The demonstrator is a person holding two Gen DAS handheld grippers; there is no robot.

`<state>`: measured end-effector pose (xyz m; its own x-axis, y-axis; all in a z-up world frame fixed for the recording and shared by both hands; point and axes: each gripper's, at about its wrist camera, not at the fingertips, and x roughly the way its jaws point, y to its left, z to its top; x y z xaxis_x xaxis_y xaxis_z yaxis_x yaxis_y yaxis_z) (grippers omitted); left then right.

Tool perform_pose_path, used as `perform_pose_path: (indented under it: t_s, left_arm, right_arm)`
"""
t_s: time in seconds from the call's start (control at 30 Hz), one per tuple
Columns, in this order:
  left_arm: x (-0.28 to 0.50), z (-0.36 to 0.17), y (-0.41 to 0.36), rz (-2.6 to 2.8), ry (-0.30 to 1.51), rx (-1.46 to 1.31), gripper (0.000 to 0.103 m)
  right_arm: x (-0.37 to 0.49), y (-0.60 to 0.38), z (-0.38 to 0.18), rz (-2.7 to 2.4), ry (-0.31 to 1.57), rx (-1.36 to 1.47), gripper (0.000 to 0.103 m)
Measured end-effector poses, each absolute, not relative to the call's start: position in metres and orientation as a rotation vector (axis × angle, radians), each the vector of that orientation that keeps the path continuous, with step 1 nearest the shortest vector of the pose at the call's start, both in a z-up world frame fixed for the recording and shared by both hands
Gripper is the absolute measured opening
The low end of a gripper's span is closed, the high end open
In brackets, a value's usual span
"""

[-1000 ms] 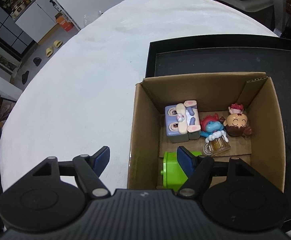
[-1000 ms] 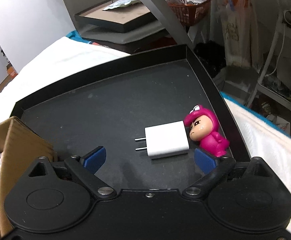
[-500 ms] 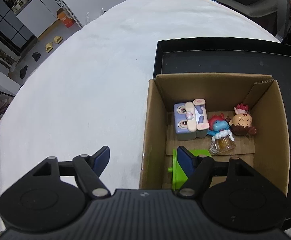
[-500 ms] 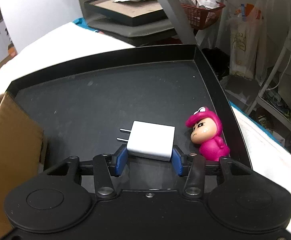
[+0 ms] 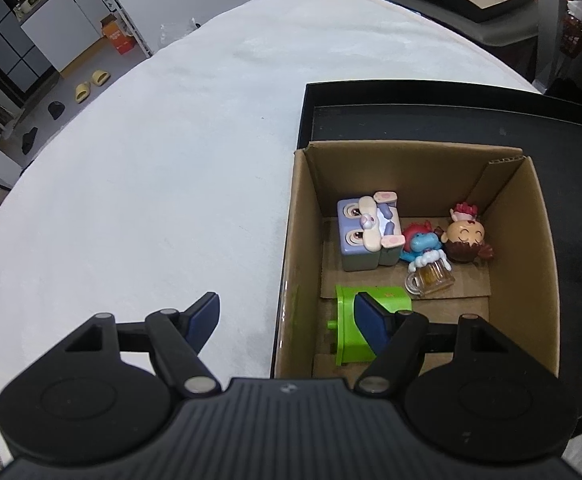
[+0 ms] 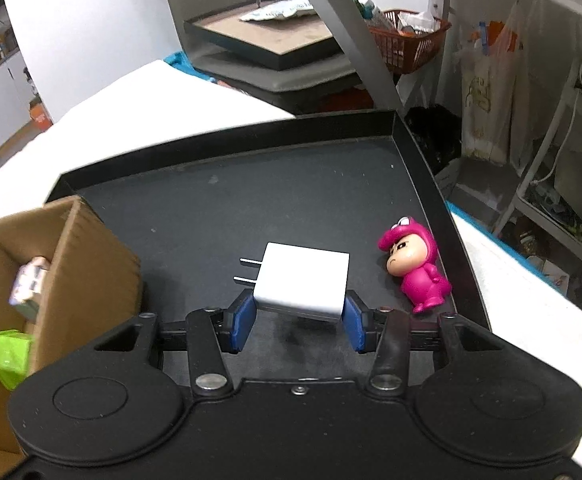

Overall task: Organize rigid objects
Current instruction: 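Carry the white charger over the box with the right tool, then open the right tool to drop the charger into the box while the left tool grips the wall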

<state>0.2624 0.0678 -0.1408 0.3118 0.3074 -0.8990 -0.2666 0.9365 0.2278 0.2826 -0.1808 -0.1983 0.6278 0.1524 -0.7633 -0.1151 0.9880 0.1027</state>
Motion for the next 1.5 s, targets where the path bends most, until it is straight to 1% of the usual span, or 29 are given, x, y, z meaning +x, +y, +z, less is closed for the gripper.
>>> perform_pose_path:
  t_s: [0.17, 0.53, 0.63, 0.7, 0.83, 0.93, 1.03, 1.1, 1.13, 1.17, 1.2, 1.27, 1.37, 1.5]
  left_arm:
    - [0.253, -0.143, 0.073, 0.361, 1.197, 0.012, 0.073]
    - [0.232, -0.139, 0.078, 0.258, 1.17, -0.05, 0.072]
    - [0.228, -0.137, 0.078, 0.223, 1.164, -0.048, 0.072]
    - [0.226, -0.138, 0.079, 0.197, 1.165, -0.058, 0.069]
    - [0.222, -0.138, 0.083, 0.162, 1.159, -0.072, 0.069]
    - [0.219, -0.139, 0.086, 0.147, 1.151, -0.074, 0.066]
    - [0.217, -0.14, 0.09, 0.121, 1.15, -0.089, 0.059]
    - [0.218, -0.143, 0.092, 0.105, 1.154, -0.093, 0.05]
    - [0.217, -0.143, 0.093, 0.096, 1.156, -0.098, 0.048]
    - [0.216, -0.145, 0.095, 0.092, 1.157, -0.109, 0.043]
    - [0.216, -0.146, 0.096, 0.088, 1.16, -0.12, 0.036]
    - [0.215, -0.15, 0.099, 0.076, 1.171, -0.137, 0.027]
    - [0.214, -0.152, 0.102, 0.081, 1.163, -0.137, 0.02]
    - [0.213, -0.153, 0.107, 0.074, 1.168, -0.155, 0.018]
  right_arm:
    - [0.268, -0.184, -0.175, 0.172, 0.833, 0.074, 0.045]
    - [0.25, -0.167, -0.156, 0.253, 0.824, 0.097, 0.045]
    - [0.244, -0.157, -0.146, 0.286, 0.797, 0.078, 0.045]
    - [0.239, -0.148, -0.14, 0.306, 0.777, 0.05, 0.045]
    - [0.231, -0.132, -0.127, 0.34, 0.754, 0.011, 0.045]
    - [0.222, -0.114, -0.119, 0.375, 0.733, -0.04, 0.046]
    - [0.217, -0.099, -0.118, 0.397, 0.732, -0.079, 0.046]
    - [0.216, -0.09, -0.12, 0.41, 0.737, -0.103, 0.046]
    - [0.215, -0.085, -0.121, 0.415, 0.738, -0.116, 0.046]
    - [0.214, -0.081, -0.122, 0.418, 0.738, -0.128, 0.046]
    - [0.213, -0.076, -0.122, 0.422, 0.736, -0.141, 0.046]
    - [0.211, -0.067, -0.124, 0.43, 0.729, -0.175, 0.046]
    - [0.211, -0.056, -0.13, 0.441, 0.742, -0.217, 0.046]
    - [0.208, -0.043, -0.139, 0.445, 0.757, -0.283, 0.046]
